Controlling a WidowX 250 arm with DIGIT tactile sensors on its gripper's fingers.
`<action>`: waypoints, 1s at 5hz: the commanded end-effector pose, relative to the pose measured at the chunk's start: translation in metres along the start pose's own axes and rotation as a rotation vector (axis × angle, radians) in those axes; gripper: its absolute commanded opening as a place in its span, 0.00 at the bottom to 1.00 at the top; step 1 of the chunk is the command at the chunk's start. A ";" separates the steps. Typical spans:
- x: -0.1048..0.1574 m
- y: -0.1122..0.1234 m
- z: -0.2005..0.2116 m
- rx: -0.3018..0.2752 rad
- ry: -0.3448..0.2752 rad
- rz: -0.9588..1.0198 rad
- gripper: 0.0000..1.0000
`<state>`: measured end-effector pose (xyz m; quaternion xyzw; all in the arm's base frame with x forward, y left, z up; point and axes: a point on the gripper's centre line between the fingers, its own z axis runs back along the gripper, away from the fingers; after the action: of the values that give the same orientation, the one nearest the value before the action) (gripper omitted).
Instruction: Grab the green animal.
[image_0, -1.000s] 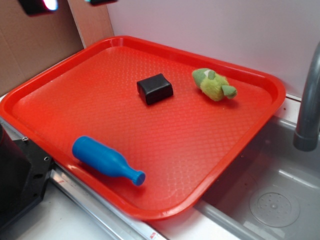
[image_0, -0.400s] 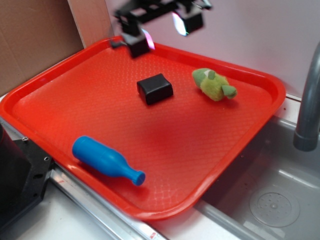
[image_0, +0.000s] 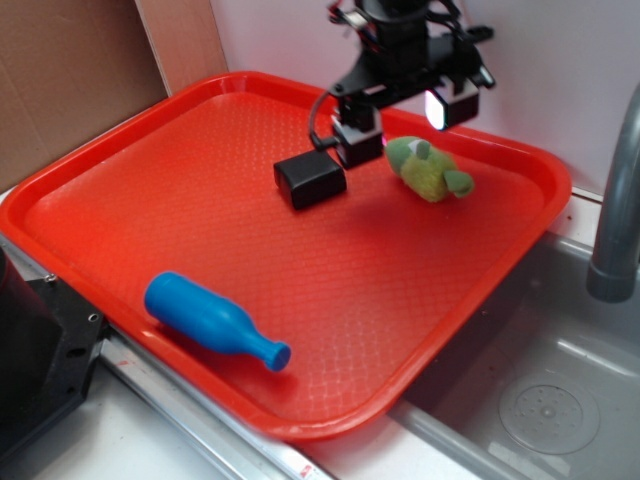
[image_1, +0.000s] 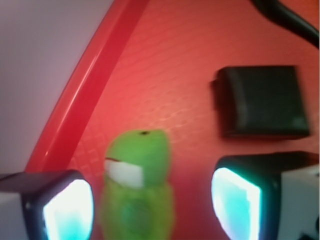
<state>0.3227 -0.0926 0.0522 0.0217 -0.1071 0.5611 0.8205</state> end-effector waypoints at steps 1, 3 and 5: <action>0.007 -0.017 -0.011 0.001 0.004 0.031 0.19; 0.009 -0.013 -0.011 0.050 0.049 -0.047 0.00; 0.029 0.010 0.044 -0.027 0.127 -0.447 0.00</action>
<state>0.3082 -0.0793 0.0808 0.0181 -0.0269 0.3603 0.9323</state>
